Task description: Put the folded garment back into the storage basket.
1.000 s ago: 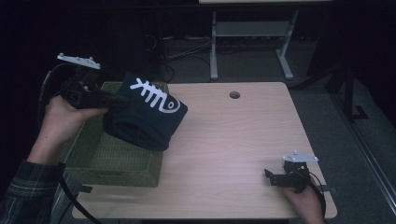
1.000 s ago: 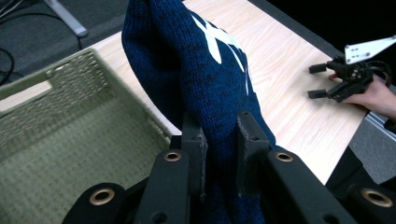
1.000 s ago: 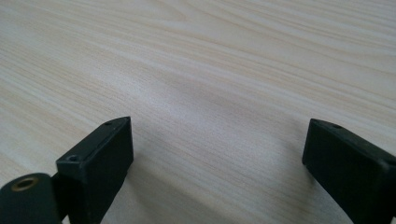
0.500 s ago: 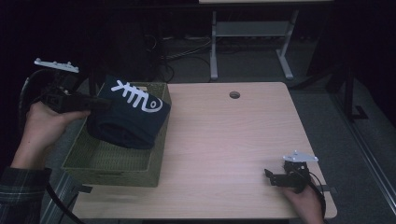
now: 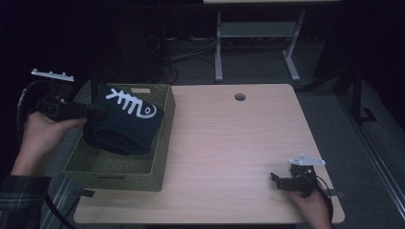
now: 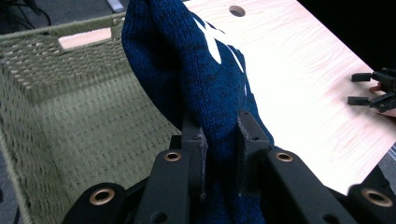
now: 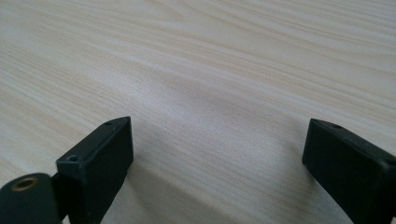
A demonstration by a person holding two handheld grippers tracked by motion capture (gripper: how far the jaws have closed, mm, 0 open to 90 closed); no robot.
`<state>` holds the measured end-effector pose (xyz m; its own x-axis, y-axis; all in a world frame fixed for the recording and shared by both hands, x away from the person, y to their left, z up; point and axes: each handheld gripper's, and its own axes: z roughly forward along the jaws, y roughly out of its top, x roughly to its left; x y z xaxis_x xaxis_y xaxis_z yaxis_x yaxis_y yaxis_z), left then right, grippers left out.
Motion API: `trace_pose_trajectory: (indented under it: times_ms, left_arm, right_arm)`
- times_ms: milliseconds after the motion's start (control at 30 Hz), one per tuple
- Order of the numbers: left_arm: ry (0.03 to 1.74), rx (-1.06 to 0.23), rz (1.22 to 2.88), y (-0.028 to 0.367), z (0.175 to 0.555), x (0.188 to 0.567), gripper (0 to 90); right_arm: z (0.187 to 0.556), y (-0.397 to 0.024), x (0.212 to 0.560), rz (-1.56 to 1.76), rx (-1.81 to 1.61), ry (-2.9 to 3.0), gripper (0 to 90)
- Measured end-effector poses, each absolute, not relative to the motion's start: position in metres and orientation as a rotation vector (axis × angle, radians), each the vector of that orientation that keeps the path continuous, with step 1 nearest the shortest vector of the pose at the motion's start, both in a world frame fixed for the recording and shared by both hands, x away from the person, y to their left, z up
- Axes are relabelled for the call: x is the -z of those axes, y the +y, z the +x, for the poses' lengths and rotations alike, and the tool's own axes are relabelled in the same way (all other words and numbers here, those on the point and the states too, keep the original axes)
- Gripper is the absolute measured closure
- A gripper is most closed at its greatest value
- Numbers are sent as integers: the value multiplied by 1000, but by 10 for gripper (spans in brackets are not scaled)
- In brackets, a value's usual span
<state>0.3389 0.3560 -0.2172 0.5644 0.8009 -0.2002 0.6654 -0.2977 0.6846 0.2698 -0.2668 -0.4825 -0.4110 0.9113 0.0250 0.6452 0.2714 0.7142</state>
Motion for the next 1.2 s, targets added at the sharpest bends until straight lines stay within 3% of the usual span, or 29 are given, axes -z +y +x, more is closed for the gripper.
trace_pose_trajectory:
  times_ms: [867, 1200]
  left_arm:
    - [1289, -85, 2014, 367, 356, 292, 768]
    - [1347, -84, 2046, 372, 366, 318, 765]
  right_arm:
    - [270, -267, 482, 1409, -925, 2156, 84]
    - [270, -267, 482, 1410, -925, 2156, 84]
